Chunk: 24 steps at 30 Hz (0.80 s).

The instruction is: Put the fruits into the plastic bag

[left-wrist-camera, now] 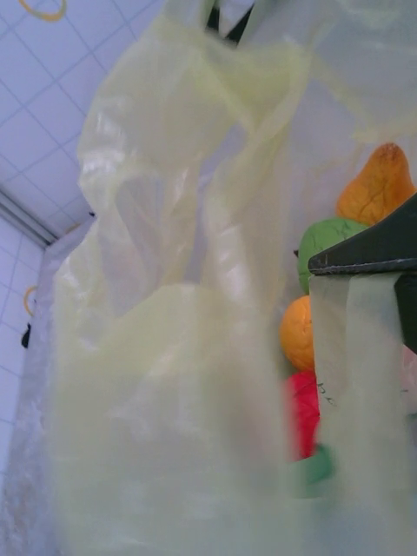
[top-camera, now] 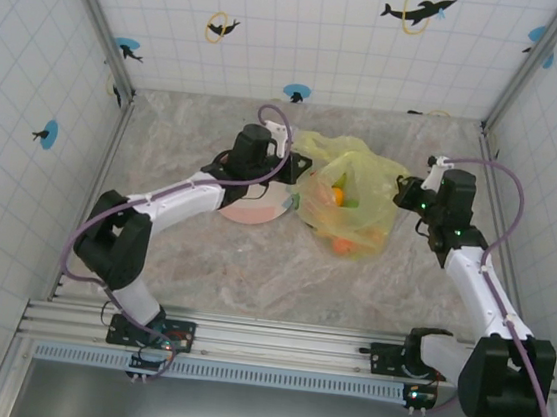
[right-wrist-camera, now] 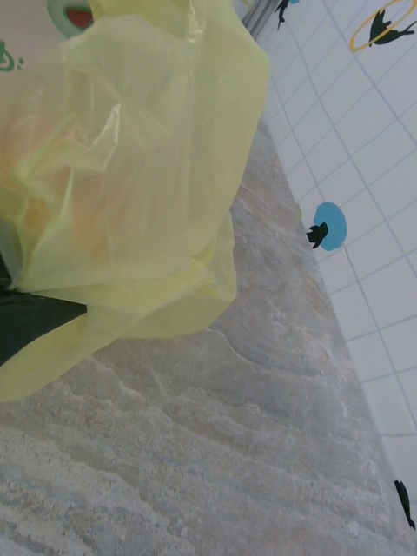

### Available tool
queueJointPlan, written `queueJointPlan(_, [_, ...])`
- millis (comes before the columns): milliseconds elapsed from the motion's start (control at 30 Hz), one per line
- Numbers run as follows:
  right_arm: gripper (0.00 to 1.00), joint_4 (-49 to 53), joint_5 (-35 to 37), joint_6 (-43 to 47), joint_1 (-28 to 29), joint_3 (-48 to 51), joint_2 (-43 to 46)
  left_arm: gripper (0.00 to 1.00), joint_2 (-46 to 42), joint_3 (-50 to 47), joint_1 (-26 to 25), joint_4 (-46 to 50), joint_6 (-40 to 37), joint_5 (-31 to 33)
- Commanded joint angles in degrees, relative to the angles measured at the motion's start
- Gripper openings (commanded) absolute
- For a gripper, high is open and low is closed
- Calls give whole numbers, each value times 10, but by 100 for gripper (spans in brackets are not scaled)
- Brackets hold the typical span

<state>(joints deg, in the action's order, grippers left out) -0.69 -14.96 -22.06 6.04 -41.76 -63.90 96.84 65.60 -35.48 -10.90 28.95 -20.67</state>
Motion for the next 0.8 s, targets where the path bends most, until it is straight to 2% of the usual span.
queueJointPlan(0, [0, -28, -6, -15, 15, 23, -3, 0, 32, 30, 12, 5, 6, 32])
queueJointPlan(133, [0, -33, -8, -19, 25, 30, -16, 3, 45, 38, 22, 9, 12, 27])
queueJointPlan(200, [5, -31, -9, -16, 26, 25, -18, 8, 36, 32, 23, 9, 10, 26])
queueJointPlan(233, [10, -28, -7, -14, 26, 22, -17, 14, 25, 26, 23, 6, 10, 27])
queueJointPlan(300, [21, -15, -2, -9, 25, 10, -9, 32, 2, 7, 23, 0, 9, 37])
queueJointPlan(367, [34, -7, 1, -6, 24, -2, 4, 43, -26, -16, 23, -11, 10, 52])
queueJointPlan(500, [49, 14, 22, 7, 20, -27, 37, 59, -87, -66, 24, -26, 11, 84])
queueJointPlan(767, [66, 42, 65, 34, -10, -52, 92, 80, -210, -167, 24, -58, 3, 179])
